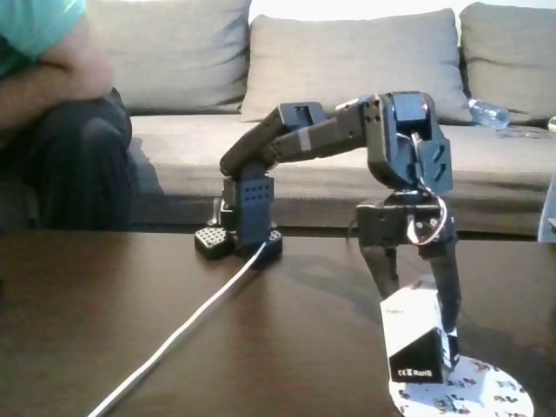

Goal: Grasp a servo box and put it on the zirlivani.

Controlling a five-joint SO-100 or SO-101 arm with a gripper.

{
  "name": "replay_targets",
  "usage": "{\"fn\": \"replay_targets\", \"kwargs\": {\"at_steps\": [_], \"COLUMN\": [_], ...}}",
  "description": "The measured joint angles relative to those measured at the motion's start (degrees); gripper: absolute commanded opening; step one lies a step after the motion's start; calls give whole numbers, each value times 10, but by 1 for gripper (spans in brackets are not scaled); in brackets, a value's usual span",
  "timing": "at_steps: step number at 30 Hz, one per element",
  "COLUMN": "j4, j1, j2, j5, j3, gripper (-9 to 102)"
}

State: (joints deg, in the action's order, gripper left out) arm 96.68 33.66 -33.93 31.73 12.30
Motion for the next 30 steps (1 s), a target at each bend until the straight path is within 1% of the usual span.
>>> {"fn": "replay_targets", "kwargs": {"at_steps": [6, 11, 21, 25, 30], "j4": [10, 21, 22, 22, 22], "j1": [0, 3, 4, 4, 4], "j2": [2, 2, 2, 2, 2], "j5": [-1, -2, -2, -2, -2], "j3": [-23, -47, -47, -47, -47], "gripper": [20, 29, 30, 37, 38]}}
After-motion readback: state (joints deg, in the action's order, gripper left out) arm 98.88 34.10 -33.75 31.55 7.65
